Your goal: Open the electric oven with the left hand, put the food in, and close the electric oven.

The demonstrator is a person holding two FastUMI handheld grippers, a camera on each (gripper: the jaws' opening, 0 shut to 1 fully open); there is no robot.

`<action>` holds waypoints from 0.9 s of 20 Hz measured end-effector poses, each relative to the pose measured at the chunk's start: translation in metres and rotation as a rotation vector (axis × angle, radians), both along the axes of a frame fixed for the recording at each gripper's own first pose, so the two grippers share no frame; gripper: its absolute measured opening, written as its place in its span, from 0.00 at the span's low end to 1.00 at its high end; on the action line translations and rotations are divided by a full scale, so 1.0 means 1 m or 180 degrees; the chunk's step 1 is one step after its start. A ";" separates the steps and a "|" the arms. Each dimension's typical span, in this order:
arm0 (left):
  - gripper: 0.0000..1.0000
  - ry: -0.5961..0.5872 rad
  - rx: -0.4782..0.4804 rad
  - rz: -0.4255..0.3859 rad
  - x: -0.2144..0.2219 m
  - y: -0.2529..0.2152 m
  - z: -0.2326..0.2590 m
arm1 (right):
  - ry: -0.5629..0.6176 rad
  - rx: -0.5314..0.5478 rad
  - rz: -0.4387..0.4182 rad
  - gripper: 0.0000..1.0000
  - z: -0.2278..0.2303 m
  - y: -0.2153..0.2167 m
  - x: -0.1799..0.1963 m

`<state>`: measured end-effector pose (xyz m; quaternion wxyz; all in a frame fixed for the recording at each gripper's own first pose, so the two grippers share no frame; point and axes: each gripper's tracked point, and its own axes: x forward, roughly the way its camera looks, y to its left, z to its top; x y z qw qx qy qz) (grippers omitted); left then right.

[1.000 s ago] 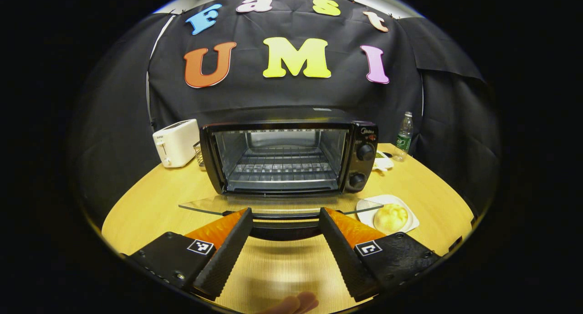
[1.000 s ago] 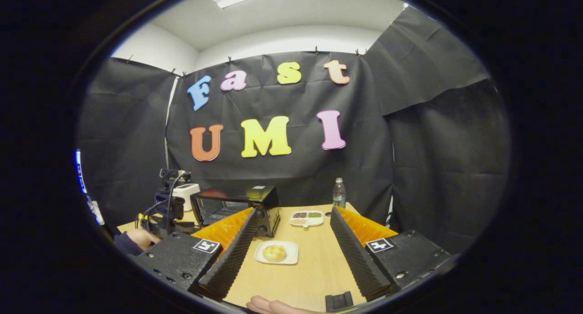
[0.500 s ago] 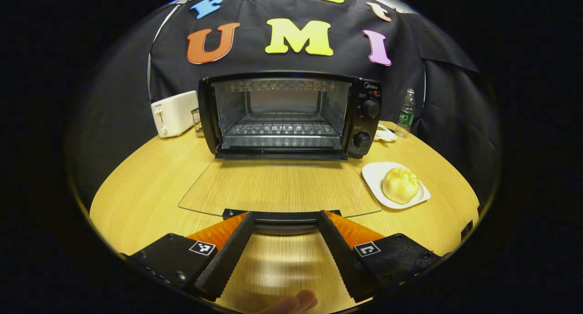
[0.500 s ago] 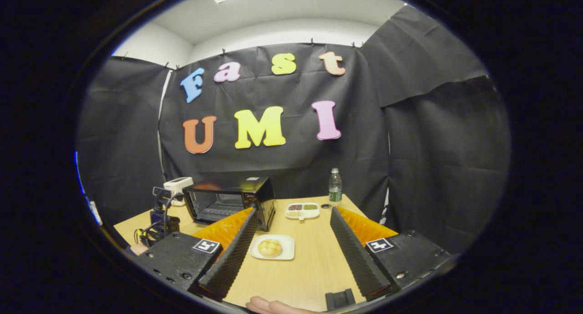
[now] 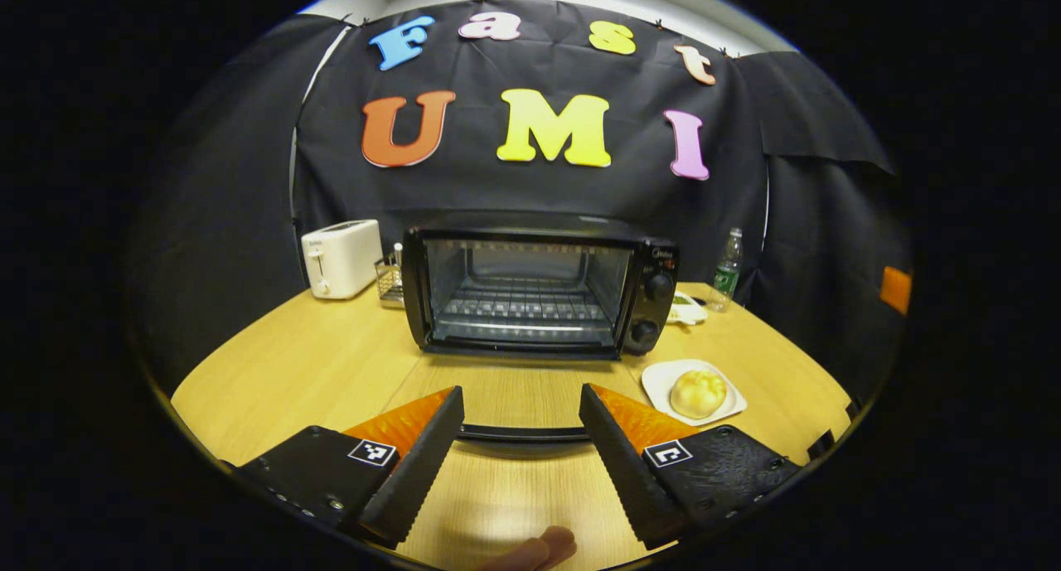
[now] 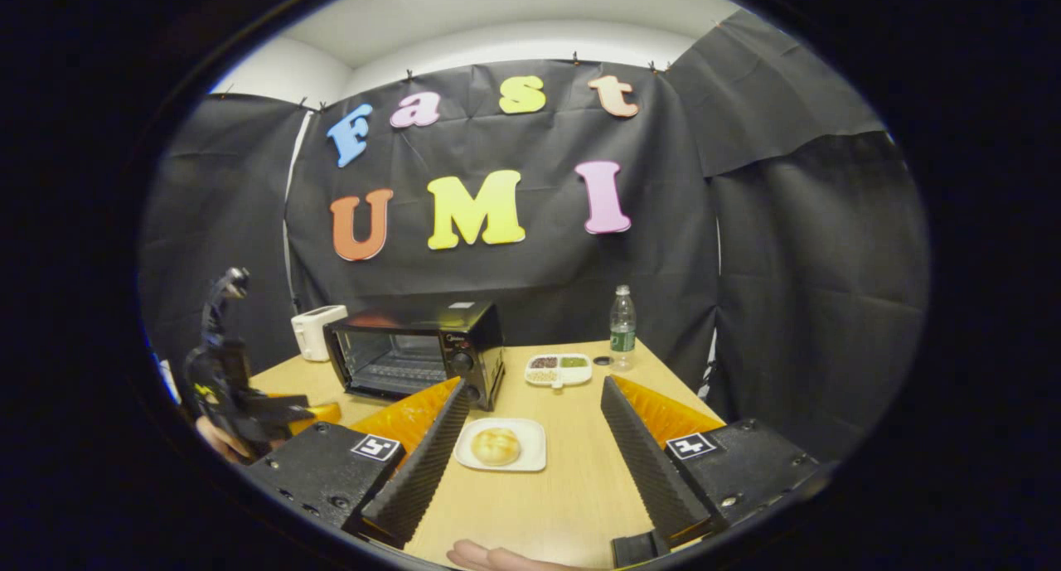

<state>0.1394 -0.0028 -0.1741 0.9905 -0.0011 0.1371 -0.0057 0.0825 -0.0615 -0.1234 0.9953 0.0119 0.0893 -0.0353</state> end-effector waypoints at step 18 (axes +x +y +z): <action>0.94 -0.0883 0.0011 0.0104 -0.078 0.043 0.172 | 0.1191 0.0279 0.0307 1.00 -0.192 0.044 0.129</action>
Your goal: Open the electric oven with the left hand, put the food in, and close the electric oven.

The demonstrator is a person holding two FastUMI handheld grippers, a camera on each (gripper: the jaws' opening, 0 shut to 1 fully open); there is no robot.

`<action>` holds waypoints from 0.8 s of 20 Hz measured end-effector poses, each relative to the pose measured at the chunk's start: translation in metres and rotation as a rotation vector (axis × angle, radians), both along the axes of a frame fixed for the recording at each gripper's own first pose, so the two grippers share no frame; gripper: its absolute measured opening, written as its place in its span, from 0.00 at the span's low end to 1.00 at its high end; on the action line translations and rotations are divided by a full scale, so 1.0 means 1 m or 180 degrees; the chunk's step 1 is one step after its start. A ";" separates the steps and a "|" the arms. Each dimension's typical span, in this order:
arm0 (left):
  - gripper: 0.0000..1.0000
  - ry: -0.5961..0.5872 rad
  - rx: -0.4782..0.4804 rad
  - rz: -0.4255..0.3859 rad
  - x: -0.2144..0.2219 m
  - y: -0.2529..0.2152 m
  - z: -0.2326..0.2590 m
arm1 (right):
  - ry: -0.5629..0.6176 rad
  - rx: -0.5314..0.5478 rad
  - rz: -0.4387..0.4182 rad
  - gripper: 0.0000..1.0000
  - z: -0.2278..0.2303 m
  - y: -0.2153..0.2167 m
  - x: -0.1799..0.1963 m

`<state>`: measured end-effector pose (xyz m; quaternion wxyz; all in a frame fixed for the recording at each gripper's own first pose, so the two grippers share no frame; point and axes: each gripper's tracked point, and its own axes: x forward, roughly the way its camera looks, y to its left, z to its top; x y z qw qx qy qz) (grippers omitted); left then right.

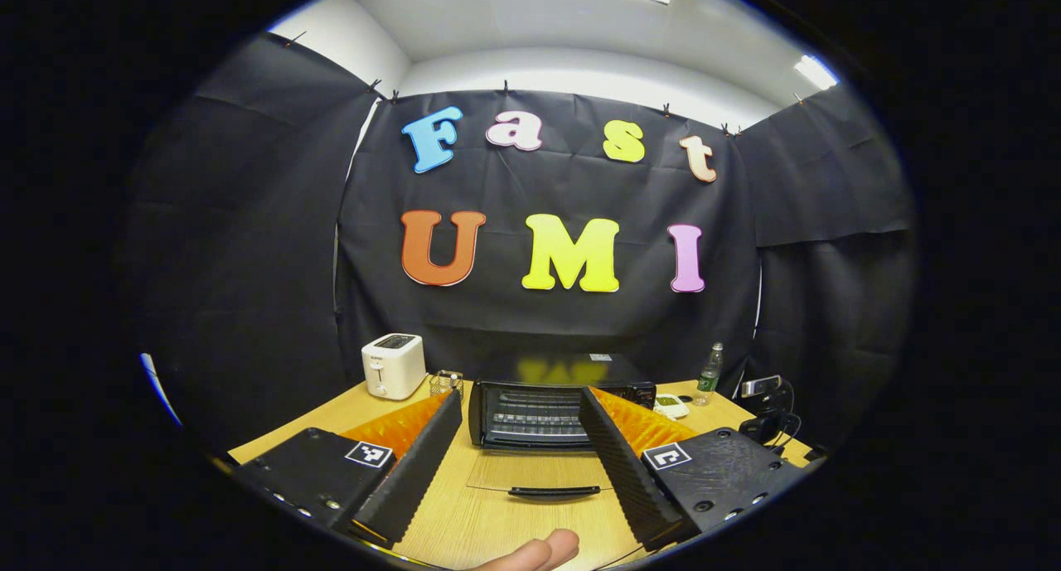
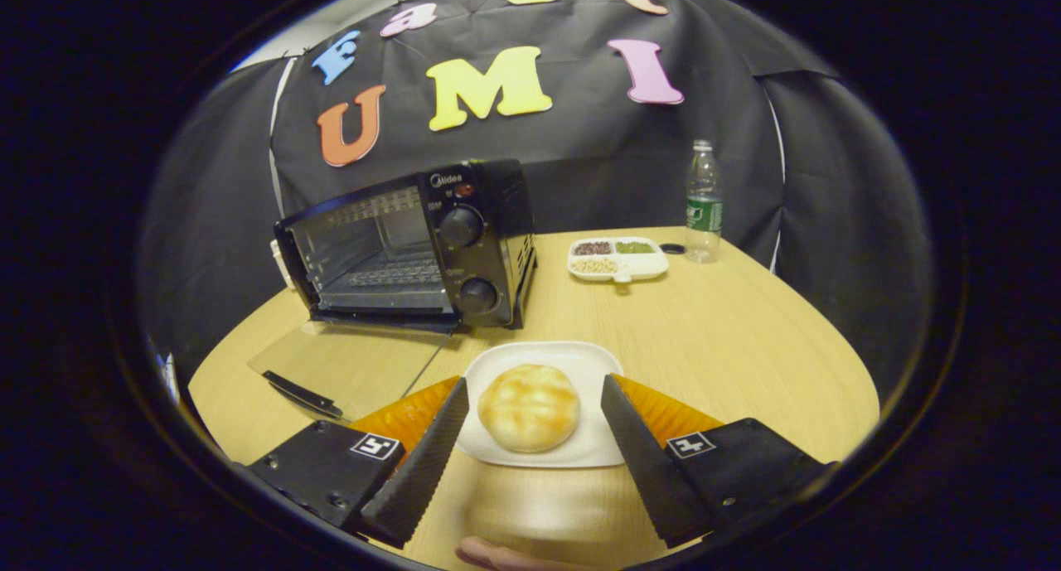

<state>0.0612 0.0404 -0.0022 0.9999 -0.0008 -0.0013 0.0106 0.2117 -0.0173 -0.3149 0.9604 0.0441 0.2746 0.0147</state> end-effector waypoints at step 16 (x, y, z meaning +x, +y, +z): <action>0.94 0.0090 0.0005 -0.0165 0.008 -0.006 -0.011 | 0.0213 0.0131 -0.0082 0.90 0.001 0.011 0.001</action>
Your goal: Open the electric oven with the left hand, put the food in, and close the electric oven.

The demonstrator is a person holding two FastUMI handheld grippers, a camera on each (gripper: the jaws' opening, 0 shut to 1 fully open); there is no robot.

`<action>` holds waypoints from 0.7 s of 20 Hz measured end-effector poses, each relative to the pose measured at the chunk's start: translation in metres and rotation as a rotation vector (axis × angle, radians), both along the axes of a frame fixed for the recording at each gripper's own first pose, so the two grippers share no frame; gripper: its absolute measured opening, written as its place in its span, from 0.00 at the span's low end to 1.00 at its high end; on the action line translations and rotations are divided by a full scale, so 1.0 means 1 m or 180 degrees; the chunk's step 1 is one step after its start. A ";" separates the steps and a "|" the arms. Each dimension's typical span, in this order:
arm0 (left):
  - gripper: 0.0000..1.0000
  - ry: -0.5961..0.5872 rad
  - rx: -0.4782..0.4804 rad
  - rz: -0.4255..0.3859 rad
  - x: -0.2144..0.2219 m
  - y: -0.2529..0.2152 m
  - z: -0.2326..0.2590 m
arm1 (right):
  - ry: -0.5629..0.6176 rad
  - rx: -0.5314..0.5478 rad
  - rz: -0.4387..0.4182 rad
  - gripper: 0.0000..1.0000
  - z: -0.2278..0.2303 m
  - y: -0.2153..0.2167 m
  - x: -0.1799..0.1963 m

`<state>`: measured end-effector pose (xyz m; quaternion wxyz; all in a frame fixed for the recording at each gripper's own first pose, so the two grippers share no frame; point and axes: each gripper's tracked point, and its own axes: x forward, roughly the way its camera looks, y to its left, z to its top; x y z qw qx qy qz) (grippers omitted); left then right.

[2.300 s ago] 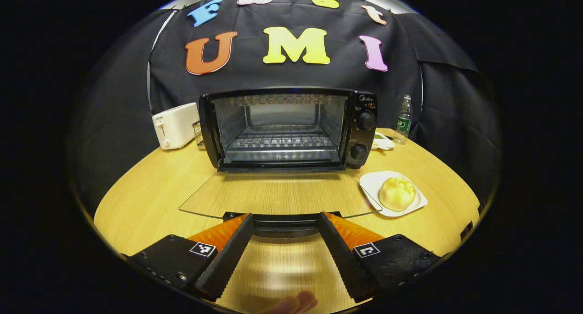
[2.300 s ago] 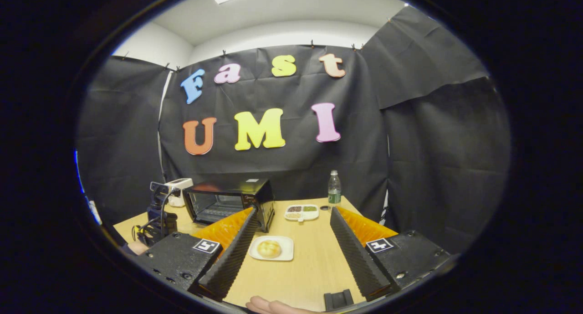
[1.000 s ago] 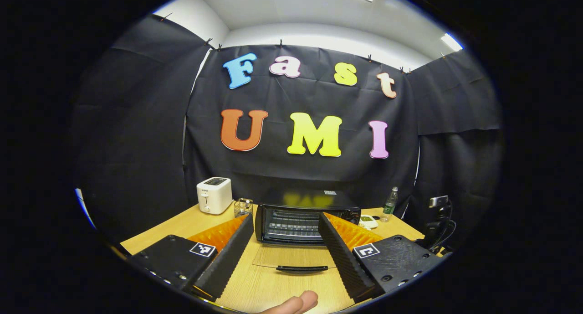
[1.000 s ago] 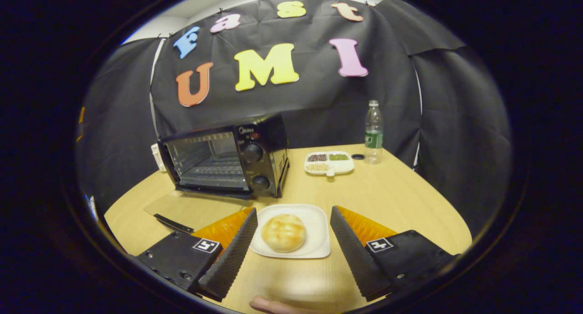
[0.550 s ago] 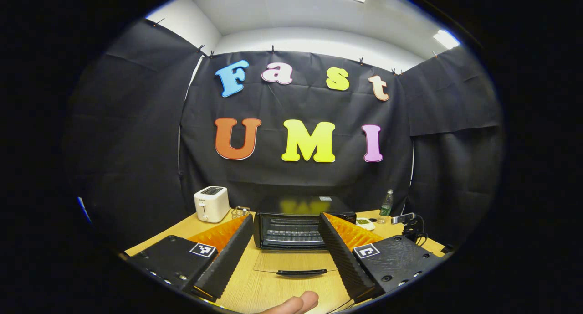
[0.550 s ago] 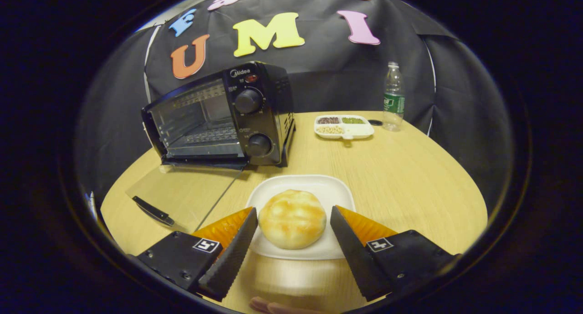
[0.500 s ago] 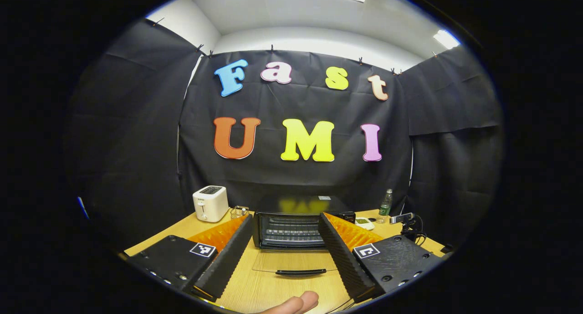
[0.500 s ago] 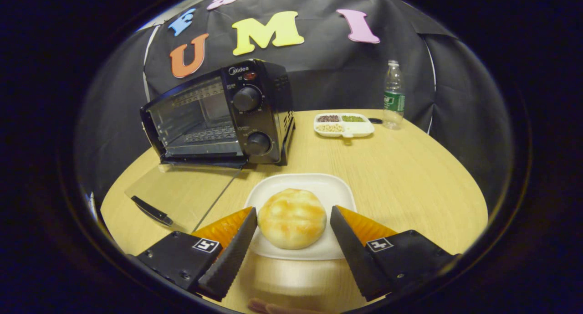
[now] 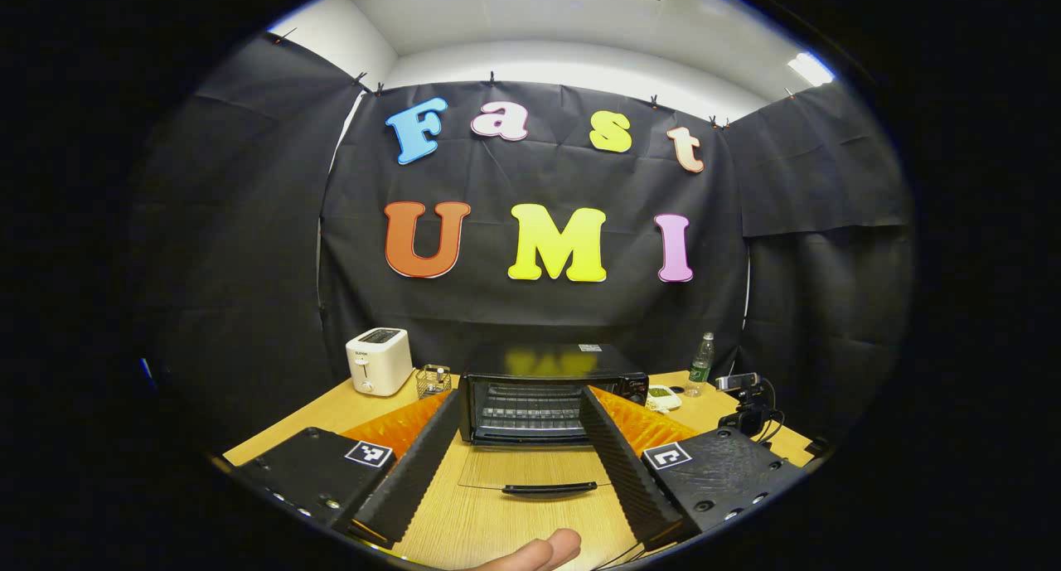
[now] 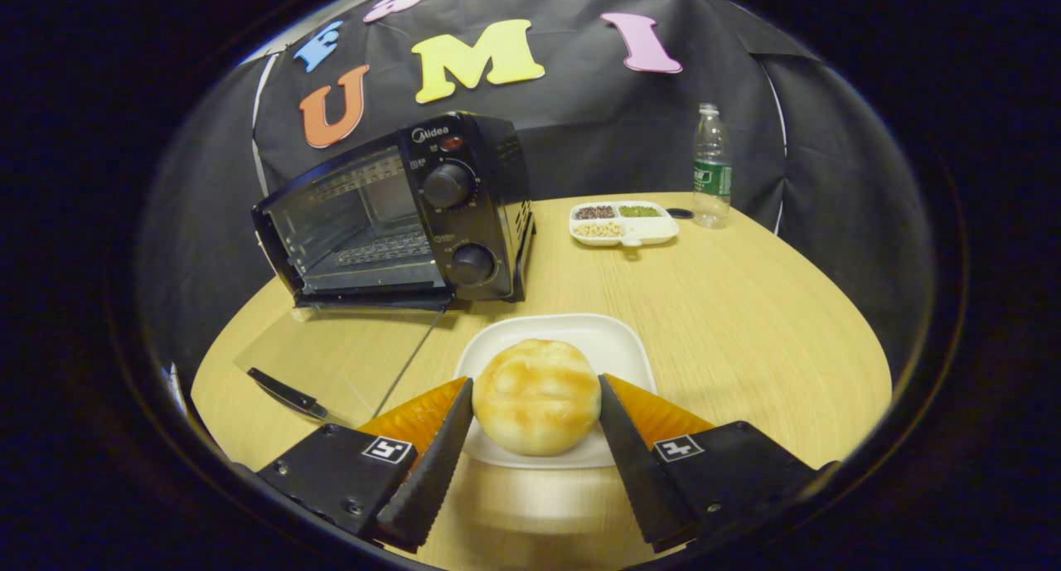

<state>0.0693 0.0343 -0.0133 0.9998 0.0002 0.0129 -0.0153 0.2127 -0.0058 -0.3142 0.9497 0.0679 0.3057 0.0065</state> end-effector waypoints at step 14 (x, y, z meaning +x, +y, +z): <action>0.94 -0.0154 0.0102 -0.0082 -0.022 0.010 0.013 | -0.0330 0.1287 0.0345 0.89 0.084 0.163 0.044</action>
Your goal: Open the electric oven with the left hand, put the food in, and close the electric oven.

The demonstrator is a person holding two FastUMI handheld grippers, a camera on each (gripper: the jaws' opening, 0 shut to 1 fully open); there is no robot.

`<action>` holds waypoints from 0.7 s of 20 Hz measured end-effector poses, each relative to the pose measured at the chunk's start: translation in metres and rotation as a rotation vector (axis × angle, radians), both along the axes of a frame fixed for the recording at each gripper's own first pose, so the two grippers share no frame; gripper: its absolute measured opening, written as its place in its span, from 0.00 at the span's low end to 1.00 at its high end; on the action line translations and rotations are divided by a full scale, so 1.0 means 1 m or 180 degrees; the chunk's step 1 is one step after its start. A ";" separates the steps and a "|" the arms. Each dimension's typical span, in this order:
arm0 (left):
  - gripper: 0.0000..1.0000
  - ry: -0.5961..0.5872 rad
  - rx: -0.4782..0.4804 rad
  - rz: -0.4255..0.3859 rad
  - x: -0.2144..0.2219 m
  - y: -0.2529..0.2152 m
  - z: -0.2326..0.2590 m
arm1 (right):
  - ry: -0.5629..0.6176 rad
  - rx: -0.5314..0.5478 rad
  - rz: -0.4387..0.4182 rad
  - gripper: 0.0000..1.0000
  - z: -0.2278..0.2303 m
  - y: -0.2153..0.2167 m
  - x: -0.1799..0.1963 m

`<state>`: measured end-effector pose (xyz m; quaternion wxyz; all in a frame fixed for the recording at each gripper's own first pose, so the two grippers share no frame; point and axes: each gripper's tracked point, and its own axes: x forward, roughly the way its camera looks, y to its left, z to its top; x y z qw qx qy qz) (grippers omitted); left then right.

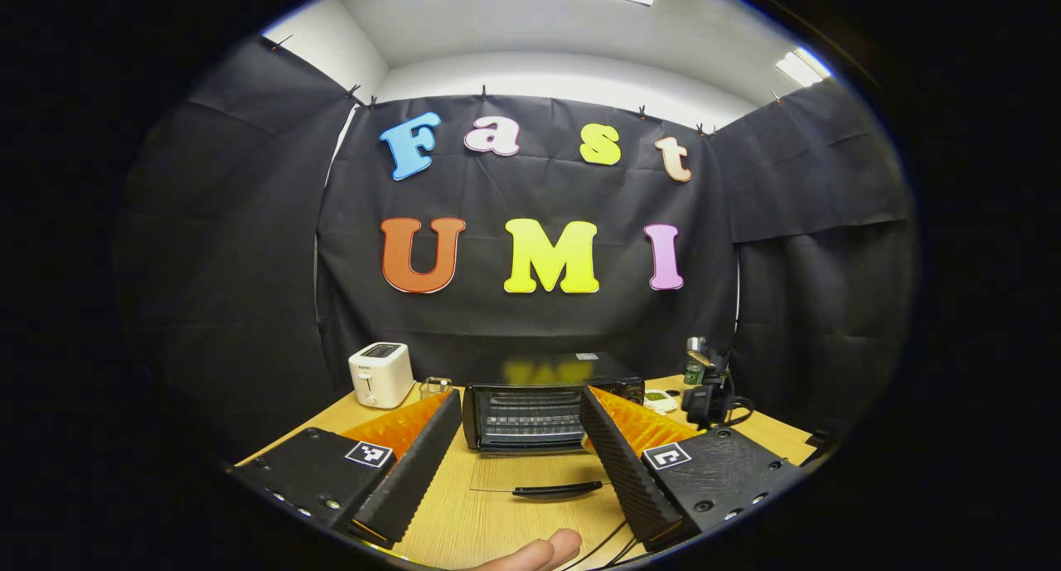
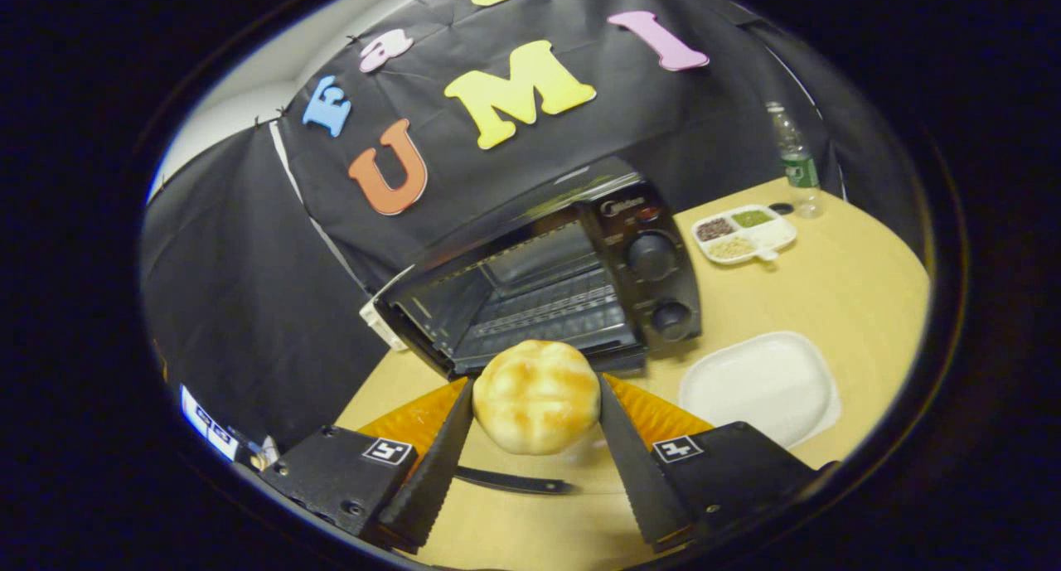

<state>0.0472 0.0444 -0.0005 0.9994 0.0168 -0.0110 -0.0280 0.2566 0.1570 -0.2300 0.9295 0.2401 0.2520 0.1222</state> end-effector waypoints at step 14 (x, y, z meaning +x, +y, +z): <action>0.94 0.0058 0.0009 0.0354 -0.011 0.057 -0.014 | -0.0406 -0.0223 -0.0650 0.90 -0.019 0.041 0.149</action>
